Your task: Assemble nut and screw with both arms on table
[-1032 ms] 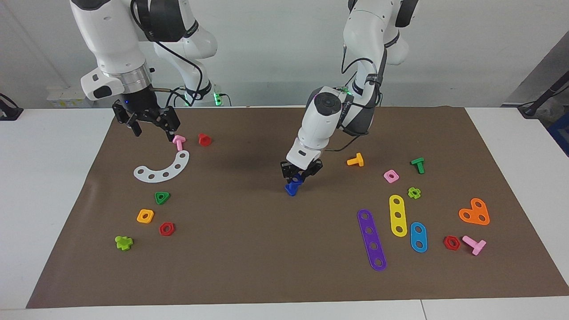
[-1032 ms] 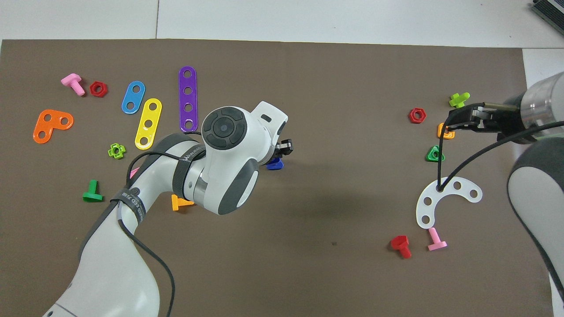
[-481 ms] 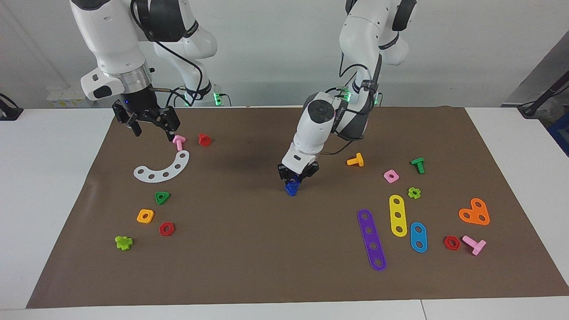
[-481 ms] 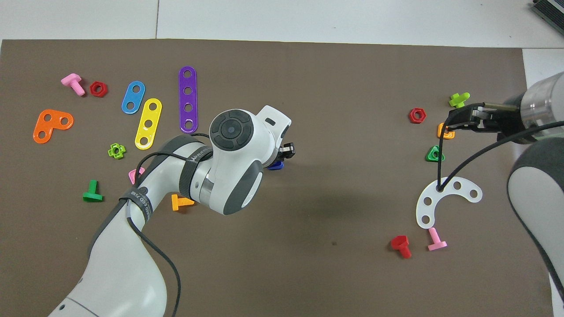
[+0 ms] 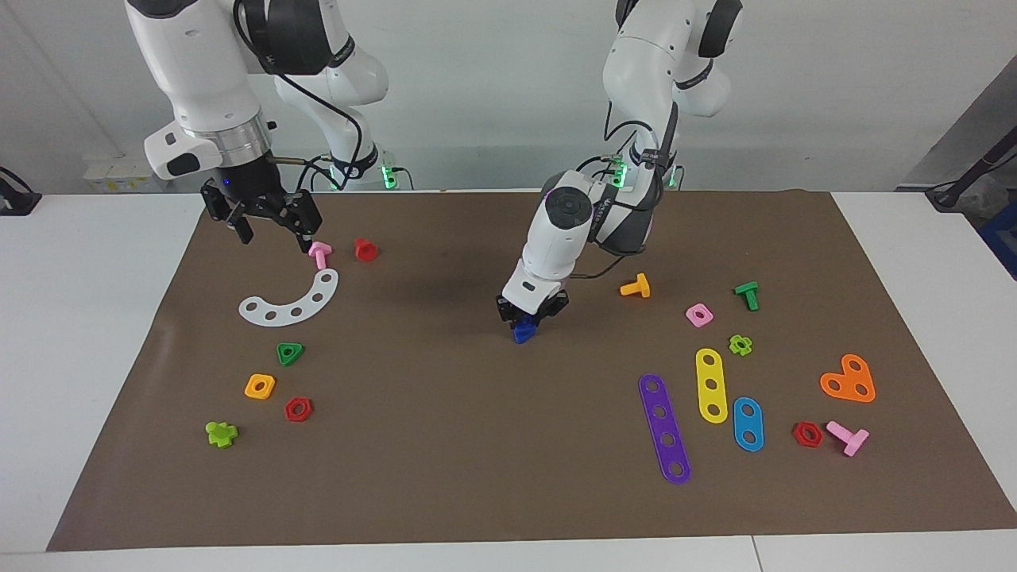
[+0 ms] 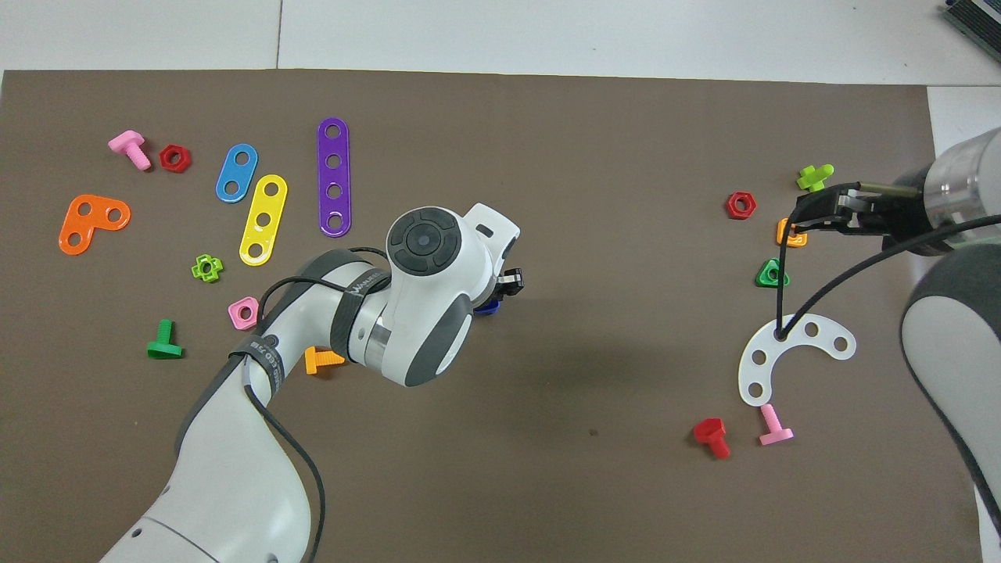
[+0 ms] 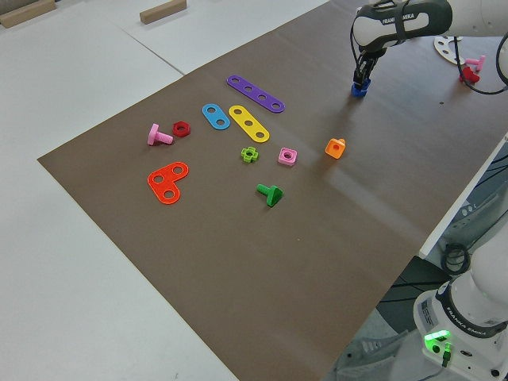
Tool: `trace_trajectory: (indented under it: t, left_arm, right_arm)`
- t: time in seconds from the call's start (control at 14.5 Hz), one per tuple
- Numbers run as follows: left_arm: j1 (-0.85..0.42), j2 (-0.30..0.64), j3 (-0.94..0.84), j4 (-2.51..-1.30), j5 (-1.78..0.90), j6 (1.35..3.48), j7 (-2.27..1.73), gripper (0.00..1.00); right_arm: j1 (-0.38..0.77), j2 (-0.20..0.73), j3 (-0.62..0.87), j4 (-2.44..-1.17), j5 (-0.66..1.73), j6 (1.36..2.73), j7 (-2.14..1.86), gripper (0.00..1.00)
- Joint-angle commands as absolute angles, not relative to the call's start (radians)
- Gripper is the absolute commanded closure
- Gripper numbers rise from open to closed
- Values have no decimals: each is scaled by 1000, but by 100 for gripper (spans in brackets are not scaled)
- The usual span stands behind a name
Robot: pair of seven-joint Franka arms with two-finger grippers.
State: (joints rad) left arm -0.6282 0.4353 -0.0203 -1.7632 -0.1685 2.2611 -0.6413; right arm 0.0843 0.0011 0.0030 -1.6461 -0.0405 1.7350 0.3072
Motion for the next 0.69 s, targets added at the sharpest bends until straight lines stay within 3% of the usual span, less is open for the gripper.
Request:
trace_trajectory:
  t: [0.0,0.21,0.41,0.62]
  left_arm:
    - [-649,431,-2,-1764,-111,2272,-641,1]
    - [-634,430,-2,-1732,-107,2222,-635,0]
    - [-550,419,9,-1596,-107,2007,-609,0]
    - [-428,310,11,-1629,-110,1880,-424,0]
  right_arm:
    - [74,-8,11,-1644,-20,1720,293,0]
    - [72,-8,11,-1644,-20,1720,293,0]
    - [72,-8,11,-1646,-20,1720,293,0]
    - [74,-9,11,-1644,-20,1720,293,0]
